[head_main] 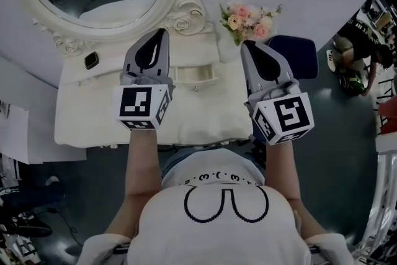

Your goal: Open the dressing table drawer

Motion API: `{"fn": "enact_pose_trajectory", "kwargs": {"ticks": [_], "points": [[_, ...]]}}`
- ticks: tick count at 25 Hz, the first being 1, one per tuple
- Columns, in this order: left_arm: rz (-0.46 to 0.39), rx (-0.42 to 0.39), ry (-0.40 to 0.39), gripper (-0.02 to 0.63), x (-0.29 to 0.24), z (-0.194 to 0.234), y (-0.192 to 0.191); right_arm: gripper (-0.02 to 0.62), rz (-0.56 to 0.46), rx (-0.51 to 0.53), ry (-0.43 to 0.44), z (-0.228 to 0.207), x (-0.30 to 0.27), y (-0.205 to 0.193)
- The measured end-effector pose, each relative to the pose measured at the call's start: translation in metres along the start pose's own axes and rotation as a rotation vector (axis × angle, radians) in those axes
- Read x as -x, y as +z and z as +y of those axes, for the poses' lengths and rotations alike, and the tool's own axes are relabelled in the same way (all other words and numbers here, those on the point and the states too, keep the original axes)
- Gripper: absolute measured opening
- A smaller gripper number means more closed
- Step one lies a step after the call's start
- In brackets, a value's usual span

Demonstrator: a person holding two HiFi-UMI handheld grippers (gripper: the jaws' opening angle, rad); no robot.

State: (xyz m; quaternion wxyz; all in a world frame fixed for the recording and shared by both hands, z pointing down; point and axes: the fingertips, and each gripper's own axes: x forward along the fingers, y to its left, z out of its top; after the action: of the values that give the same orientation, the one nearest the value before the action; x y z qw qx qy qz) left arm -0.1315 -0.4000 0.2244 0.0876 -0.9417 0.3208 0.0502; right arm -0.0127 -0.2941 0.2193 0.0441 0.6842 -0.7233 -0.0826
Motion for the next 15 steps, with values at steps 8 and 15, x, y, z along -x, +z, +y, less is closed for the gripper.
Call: {"fn": "enact_pose_trajectory", "kwargs": {"ticks": [8,15], "points": [[-0.006,-0.013,-0.016,-0.002,0.0008,-0.0026,0.0038,0.002,0.006,0.004,-0.004,0.002,-0.0009,-0.0006],[-0.008,-0.004,-0.018,-0.002,0.003,0.0007,0.0041,0.002,0.013,-0.01,-0.004,0.0053,-0.0039,-0.005]]}}
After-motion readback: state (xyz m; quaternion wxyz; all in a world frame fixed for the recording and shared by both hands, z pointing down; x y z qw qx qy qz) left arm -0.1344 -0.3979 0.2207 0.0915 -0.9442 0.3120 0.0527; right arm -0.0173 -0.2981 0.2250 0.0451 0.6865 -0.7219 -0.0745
